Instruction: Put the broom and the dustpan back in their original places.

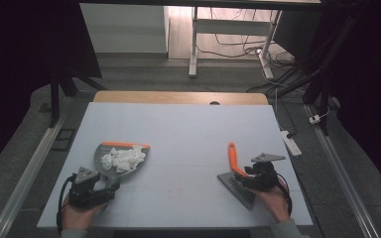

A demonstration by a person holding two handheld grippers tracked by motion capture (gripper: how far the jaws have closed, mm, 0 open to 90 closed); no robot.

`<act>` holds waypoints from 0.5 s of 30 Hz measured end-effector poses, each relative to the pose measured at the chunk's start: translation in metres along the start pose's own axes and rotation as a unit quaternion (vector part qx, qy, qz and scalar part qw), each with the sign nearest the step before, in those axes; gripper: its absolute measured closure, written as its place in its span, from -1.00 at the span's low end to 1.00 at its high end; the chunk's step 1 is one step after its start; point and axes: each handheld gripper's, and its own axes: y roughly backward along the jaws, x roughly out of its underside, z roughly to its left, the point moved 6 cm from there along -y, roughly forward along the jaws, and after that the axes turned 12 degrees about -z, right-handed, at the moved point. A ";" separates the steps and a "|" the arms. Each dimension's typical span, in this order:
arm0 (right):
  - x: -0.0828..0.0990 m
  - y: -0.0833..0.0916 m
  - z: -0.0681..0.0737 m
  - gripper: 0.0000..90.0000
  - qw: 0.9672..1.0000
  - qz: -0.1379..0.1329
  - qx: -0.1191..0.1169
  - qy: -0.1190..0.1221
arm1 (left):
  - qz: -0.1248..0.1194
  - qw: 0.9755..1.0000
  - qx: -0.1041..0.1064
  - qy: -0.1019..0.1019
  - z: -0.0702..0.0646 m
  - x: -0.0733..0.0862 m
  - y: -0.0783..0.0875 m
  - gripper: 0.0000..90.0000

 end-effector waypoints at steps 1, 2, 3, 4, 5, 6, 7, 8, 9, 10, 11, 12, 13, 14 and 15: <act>-0.001 0.001 0.001 0.04 1.000 -0.005 -0.001 0.003 | -0.002 1.000 0.005 -0.005 -0.002 -0.001 0.001 -0.44; -0.002 0.002 0.002 0.04 1.000 -0.006 -0.006 0.006 | -0.002 1.000 0.013 -0.009 -0.003 -0.002 0.001 -0.43; -0.003 0.003 0.004 0.04 1.000 -0.009 -0.009 0.009 | -0.002 1.000 0.024 -0.014 -0.005 -0.003 0.001 -0.43; -0.003 0.003 0.006 0.05 1.000 -0.010 -0.016 0.014 | 0.000 0.999 0.034 -0.017 -0.007 -0.004 0.001 -0.42; -0.003 0.004 0.008 0.06 1.000 -0.010 -0.023 0.018 | 0.002 0.999 0.044 -0.021 -0.008 -0.004 0.001 -0.42; -0.003 0.004 0.009 0.06 0.999 -0.009 -0.027 0.025 | 0.003 0.998 0.052 -0.022 -0.010 -0.005 0.000 -0.41; -0.003 0.004 0.011 0.06 0.999 -0.010 -0.032 0.032 | 0.006 0.998 0.061 -0.027 -0.012 -0.005 -0.002 -0.41; -0.004 0.004 0.014 0.06 0.999 -0.010 -0.037 0.036 | 0.008 0.997 0.070 -0.030 -0.015 -0.006 -0.003 -0.40; -0.004 0.004 0.015 0.06 0.998 -0.011 -0.042 0.045 | 0.010 0.996 0.079 -0.034 -0.017 -0.006 -0.004 -0.40; -0.005 0.005 0.018 0.06 0.998 -0.013 -0.047 0.050 | 0.012 0.995 0.087 -0.037 -0.019 -0.007 -0.006 -0.40; -0.005 0.005 0.020 0.07 0.997 -0.016 -0.052 0.056 | 0.013 0.994 0.096 -0.041 -0.021 -0.007 -0.008 -0.40; -0.006 0.006 0.022 0.07 0.996 -0.017 -0.057 0.060 | 0.014 0.993 0.105 -0.043 -0.023 -0.008 -0.009 -0.39; -0.007 0.006 0.024 0.07 0.996 -0.019 -0.062 0.064 | 0.015 0.992 0.113 -0.047 -0.024 -0.009 -0.011 -0.39; -0.007 0.007 0.027 0.07 0.995 -0.021 -0.068 0.068 | 0.016 0.992 0.118 -0.049 -0.026 -0.010 -0.013 -0.39; -0.007 0.007 0.029 0.07 0.995 -0.024 -0.072 0.070 | 0.017 0.991 0.125 -0.053 -0.028 -0.011 -0.015 -0.39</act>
